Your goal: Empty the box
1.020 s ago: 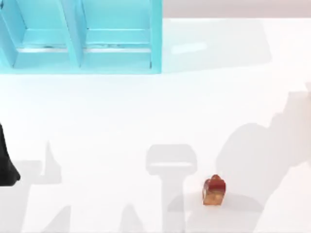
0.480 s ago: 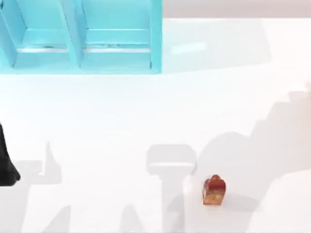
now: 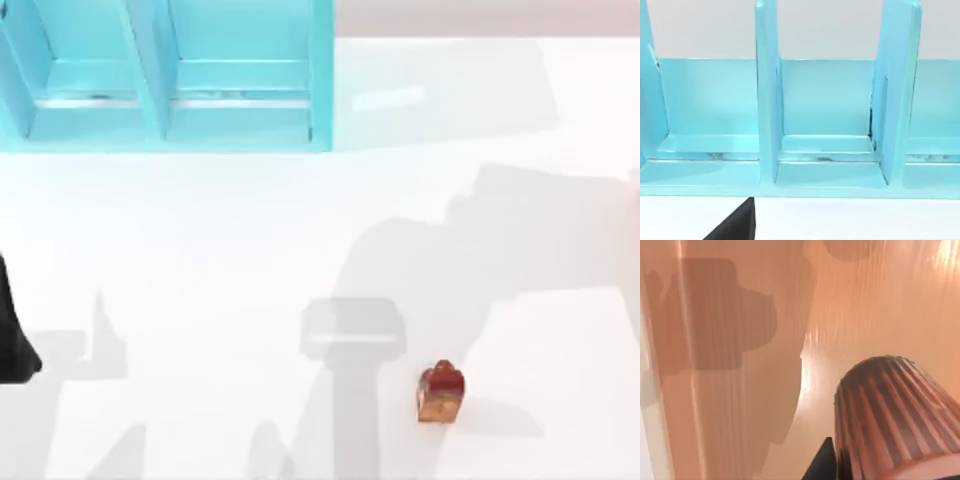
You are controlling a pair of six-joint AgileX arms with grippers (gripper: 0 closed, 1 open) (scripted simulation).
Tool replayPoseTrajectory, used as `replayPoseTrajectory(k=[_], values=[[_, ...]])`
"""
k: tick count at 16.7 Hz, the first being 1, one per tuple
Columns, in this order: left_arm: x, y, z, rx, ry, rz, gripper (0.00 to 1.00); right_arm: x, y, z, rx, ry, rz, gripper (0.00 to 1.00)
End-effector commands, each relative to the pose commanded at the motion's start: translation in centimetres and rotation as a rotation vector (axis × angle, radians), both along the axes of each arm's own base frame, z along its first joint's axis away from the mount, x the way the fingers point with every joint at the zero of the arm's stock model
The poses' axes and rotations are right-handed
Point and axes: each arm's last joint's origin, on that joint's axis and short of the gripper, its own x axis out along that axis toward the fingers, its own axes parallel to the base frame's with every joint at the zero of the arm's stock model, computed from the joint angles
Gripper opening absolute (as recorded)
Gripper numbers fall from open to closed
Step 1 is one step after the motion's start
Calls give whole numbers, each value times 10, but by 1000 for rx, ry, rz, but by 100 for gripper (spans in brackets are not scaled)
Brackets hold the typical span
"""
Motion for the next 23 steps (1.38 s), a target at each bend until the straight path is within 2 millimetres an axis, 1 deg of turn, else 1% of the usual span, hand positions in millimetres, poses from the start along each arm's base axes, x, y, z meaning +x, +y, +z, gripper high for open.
replayPoseTrajectory(k=[1,2,4,6,7,9,10,11,12,13,14,20,23], values=[[0,0,0,0,0,0,100,12,25,-6,2,8,3,0],[0,0,0,0,0,0,100,23,56,-12,1,12,7,0],[0,0,0,0,0,0,100,36,132,-16,-10,1,19,0],[0,0,0,0,0,0,100,35,207,-17,-18,-25,29,0],[0,0,0,0,0,0,100,32,240,-19,-19,-35,29,0],[0,0,0,0,0,0,100,23,291,-29,-18,-33,25,0],[0,0,0,0,0,0,100,20,311,-36,-15,-29,21,0],[0,0,0,0,0,0,100,17,326,-44,-12,-23,16,0],[0,0,0,0,0,0,100,16,337,-52,-8,-13,12,0],[0,0,0,0,0,0,100,16,343,-60,-5,-3,7,0],[0,0,0,0,0,0,100,17,346,-65,-2,4,-2,0],[0,0,0,0,0,0,100,19,345,-70,-1,12,-12,0],[0,0,0,0,0,0,100,19,345,-80,-2,12,-11,0]])
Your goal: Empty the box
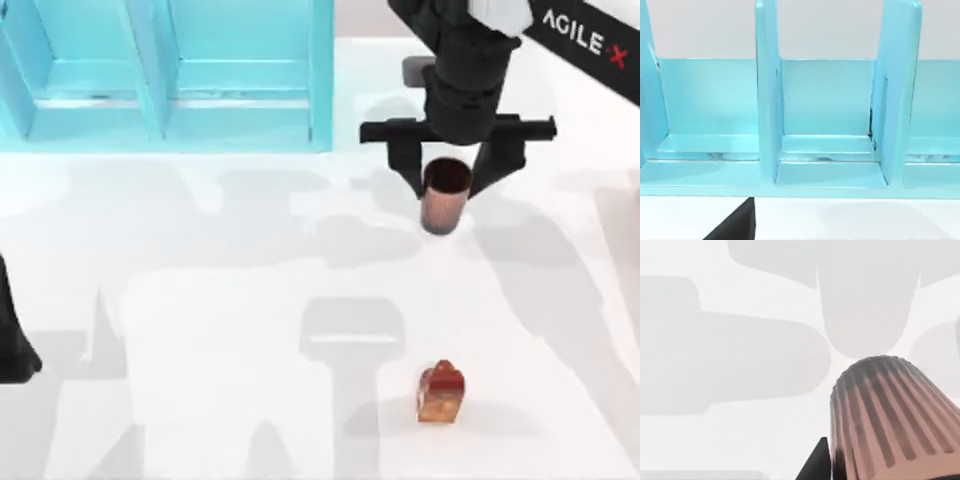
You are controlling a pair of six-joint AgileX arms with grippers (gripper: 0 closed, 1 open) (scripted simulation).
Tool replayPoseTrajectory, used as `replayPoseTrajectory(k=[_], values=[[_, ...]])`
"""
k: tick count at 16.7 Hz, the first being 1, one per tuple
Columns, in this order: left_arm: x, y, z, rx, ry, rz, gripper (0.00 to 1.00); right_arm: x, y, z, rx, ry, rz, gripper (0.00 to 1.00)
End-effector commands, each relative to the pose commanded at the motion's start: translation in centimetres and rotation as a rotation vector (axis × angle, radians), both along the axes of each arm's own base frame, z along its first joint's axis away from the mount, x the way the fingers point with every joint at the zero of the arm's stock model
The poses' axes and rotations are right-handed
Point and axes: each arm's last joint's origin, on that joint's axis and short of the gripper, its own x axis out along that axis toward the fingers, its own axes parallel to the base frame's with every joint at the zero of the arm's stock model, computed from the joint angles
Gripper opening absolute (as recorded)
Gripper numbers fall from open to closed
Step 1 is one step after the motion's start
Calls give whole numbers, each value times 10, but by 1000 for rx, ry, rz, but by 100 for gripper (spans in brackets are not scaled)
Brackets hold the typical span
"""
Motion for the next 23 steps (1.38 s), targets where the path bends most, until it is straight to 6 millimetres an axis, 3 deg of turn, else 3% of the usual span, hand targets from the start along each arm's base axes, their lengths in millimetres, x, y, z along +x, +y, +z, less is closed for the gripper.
replayPoseTrajectory(k=[8,12,23], values=[[0,0,0,0,0,0,100,-1,0,-31,2,-5,1,0],[0,0,0,0,0,0,100,-1,0,-33,2,-5,1,0],[0,0,0,0,0,0,100,-1,0,-33,2,-5,1,83]])
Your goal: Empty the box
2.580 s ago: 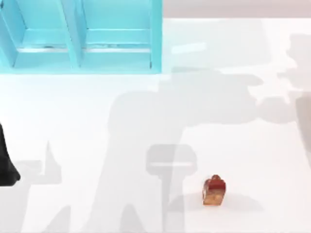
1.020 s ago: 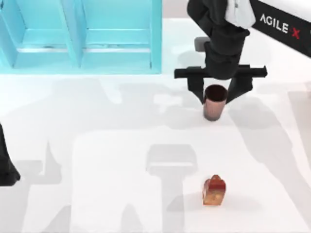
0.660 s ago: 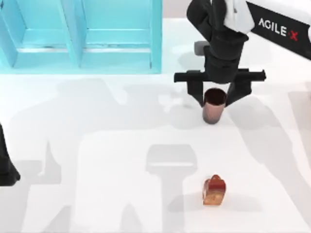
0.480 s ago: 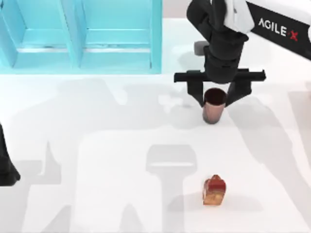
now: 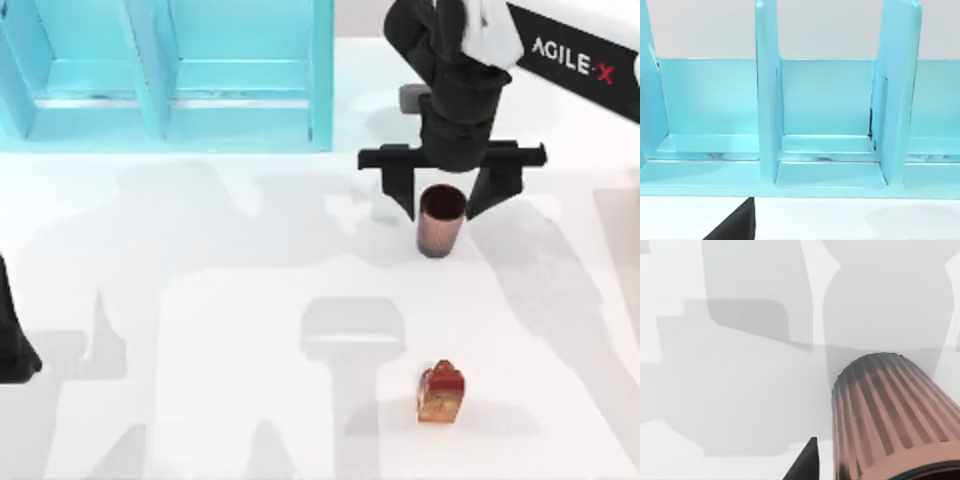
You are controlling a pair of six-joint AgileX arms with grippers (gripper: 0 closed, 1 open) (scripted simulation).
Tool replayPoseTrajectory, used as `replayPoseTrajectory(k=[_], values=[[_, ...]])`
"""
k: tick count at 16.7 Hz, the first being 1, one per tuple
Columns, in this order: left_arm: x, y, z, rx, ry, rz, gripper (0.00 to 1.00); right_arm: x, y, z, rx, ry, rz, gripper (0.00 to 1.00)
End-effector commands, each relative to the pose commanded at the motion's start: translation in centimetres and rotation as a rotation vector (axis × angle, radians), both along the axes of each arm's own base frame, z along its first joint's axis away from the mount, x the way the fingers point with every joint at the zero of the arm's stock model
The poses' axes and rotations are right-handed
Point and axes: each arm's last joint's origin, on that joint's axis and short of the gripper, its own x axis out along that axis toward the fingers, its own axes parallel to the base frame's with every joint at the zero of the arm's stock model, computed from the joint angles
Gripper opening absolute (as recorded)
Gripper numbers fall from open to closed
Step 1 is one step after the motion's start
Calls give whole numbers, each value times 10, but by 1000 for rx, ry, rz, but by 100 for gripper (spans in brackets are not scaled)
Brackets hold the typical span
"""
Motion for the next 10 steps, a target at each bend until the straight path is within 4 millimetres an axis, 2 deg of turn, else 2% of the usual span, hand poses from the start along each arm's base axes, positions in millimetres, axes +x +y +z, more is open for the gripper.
replayPoseTrajectory(k=[2,3,10], values=[[0,0,0,0,0,0,100,0,0,0,0,0,0,98],[0,0,0,0,0,0,100,0,0,0,0,0,0,100],[0,0,0,0,0,0,100,0,0,0,0,0,0,100]])
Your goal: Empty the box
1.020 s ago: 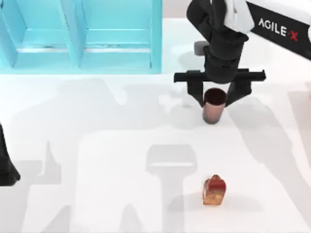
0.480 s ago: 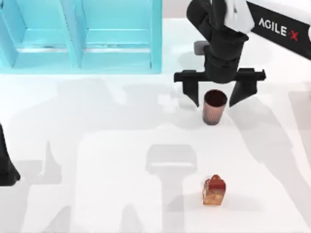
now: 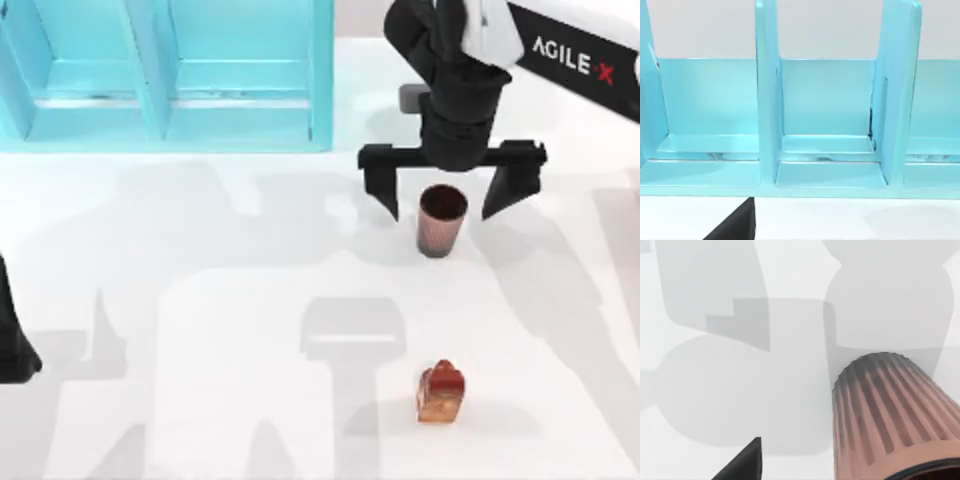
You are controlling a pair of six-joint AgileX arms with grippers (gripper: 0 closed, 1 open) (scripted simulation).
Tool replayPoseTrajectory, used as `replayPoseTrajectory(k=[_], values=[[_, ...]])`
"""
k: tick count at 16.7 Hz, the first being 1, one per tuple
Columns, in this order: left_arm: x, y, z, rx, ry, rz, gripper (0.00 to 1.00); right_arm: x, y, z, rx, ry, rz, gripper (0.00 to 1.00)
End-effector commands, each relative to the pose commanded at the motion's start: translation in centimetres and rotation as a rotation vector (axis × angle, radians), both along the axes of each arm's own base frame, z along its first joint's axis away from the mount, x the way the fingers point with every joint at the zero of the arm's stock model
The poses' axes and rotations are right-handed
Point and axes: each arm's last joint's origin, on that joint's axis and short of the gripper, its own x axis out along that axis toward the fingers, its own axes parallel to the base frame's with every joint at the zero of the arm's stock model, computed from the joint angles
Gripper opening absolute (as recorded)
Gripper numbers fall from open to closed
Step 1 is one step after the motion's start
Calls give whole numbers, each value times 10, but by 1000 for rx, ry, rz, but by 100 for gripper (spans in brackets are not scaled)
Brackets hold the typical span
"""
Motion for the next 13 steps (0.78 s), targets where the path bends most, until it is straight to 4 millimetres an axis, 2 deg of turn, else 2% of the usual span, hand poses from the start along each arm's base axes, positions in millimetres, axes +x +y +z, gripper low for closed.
replayPoseTrajectory(k=[4,7,9,13], values=[[0,0,0,0,0,0,100,1,2,-1,-12,20,4,100],[0,0,0,0,0,0,100,6,4,7,-26,53,-2,100],[0,0,0,0,0,0,100,9,7,24,-17,43,2,100],[0,0,0,0,0,0,100,10,6,78,18,-41,-3,100]])
